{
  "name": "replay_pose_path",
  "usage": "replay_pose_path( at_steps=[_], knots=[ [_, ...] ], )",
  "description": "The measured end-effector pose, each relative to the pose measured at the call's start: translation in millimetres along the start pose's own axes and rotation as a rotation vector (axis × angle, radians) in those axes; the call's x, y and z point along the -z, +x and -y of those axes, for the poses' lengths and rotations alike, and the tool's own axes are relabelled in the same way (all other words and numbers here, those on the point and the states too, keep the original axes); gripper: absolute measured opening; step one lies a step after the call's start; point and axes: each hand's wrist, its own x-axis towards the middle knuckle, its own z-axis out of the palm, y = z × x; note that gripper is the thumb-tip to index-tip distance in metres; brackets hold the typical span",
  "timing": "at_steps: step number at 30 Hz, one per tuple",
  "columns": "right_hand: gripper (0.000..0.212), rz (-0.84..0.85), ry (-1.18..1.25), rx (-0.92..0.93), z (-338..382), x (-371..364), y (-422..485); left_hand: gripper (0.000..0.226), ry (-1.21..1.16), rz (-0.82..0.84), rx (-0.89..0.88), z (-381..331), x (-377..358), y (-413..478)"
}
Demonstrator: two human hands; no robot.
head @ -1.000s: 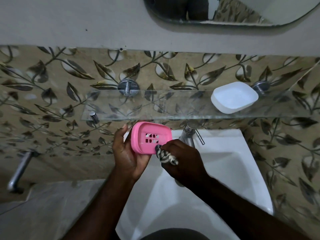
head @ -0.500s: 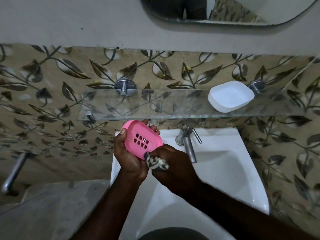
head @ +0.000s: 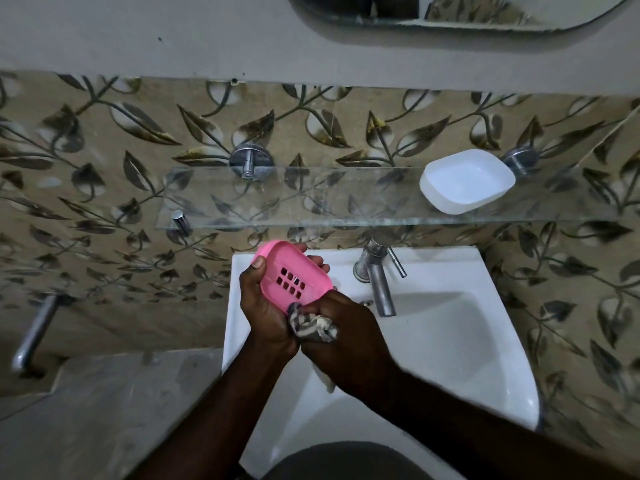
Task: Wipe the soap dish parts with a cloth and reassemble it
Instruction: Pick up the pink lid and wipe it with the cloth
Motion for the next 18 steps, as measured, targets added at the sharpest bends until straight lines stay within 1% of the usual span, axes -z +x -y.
replay_pose_path(
  at_steps=[1,3,5,6,8,9,11,14,16,18],
  knots=[
    [0.024,-0.006,-0.037,0.053,-2,1,-2,0.069,-0.014,0.018,-0.007,1,1,0],
    [0.021,0.036,-0.157,0.228,-18,12,-3,0.056,-0.014,0.029,0.017,0,5,1],
    [0.023,0.078,-0.33,0.375,-37,27,3,0.053,0.024,0.024,0.122,-5,7,3],
    [0.023,0.096,-0.393,0.403,-44,32,8,0.053,0.056,0.023,0.189,-7,8,5],
    [0.027,0.154,-0.477,0.379,-49,36,17,0.059,0.086,-0.008,0.292,-12,10,9],
    [0.031,0.182,-0.488,0.357,-48,35,19,0.06,0.083,-0.026,0.322,-13,13,11],
    [0.031,0.197,-0.461,0.319,-46,29,20,0.063,0.052,-0.02,0.354,-13,16,10],
    [0.03,0.185,-0.396,0.287,-37,22,13,0.069,0.024,0.0,0.279,-4,20,4],
    [0.031,0.194,-0.32,0.238,-31,20,9,0.074,0.051,-0.018,0.219,4,21,-1],
    [0.025,0.177,-0.266,0.206,-23,14,3,0.072,0.064,-0.063,0.185,9,17,-4]
  ],
)
